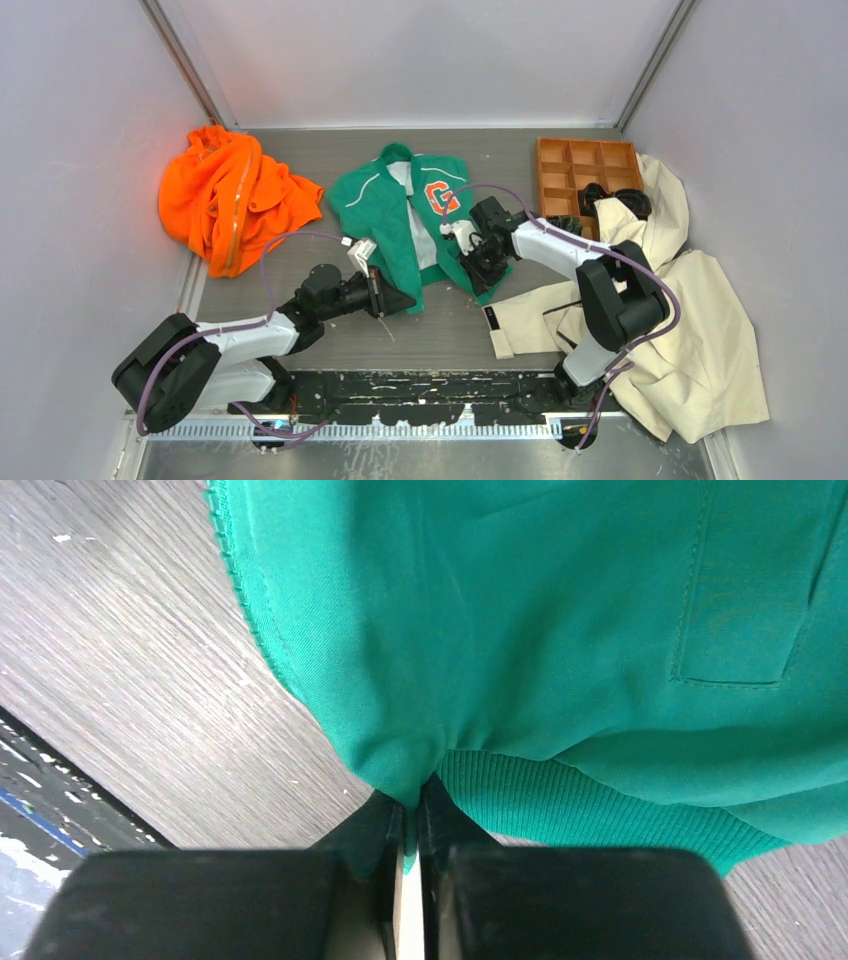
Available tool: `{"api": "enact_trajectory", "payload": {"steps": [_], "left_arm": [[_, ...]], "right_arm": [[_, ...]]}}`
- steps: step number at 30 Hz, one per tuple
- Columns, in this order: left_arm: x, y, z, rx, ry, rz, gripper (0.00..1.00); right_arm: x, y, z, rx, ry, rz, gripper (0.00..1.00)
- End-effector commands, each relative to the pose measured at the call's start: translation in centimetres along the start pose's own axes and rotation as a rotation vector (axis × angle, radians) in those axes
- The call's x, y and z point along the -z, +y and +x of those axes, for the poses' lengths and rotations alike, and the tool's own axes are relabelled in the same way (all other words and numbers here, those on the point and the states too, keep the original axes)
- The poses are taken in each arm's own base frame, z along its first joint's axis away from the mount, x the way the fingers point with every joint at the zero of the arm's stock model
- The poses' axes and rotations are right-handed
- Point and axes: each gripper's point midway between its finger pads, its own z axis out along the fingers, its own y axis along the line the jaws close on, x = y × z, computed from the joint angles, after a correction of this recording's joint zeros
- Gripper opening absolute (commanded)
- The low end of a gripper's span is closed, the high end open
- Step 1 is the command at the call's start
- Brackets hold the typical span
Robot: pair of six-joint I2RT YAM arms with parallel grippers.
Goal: Zip up the jacket
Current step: Pick up the jacket from the center of the board.
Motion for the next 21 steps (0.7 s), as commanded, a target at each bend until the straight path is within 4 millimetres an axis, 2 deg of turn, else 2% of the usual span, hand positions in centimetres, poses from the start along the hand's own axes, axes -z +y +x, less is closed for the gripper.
{"api": "enact_trajectory", "payload": {"steps": [1,3,7,14,18,21], "left_arm": [[0.0,-1.8,-1.6,-0.037,-0.046,0.068,0.0],[0.0,-2.0,-1.6,-0.039,-0.047,0.077,0.0],[0.2,-3.0,-2.1,-0.065,-0.065,0.122,0.0],[0.7,-5.9,-4.2,-0.205,-0.128,0.22,0.0],[1.4,-7.6,-6.0,-0.303,-0.19,0.249,0.0],[1.8,-8.1,-7.1,-0.362,-0.24,0.238,0.0]], "right_arm": [[1.4,1.5,-2.1,0.02,-0.071,-0.075,0.06],[2.4,2.3,-2.5,0.049,-0.107,-0.111,0.01],[5.3,3.9,-3.4,0.143,-0.207,-0.193,0.01],[11.2,7.3,-6.7,0.38,-0.454,-0.352,0.01],[14.0,10.2,-7.4,0.513,-0.511,-0.513,0.01],[14.9,11.6,-6.8,0.544,-0.528,-0.596,0.01]]}}
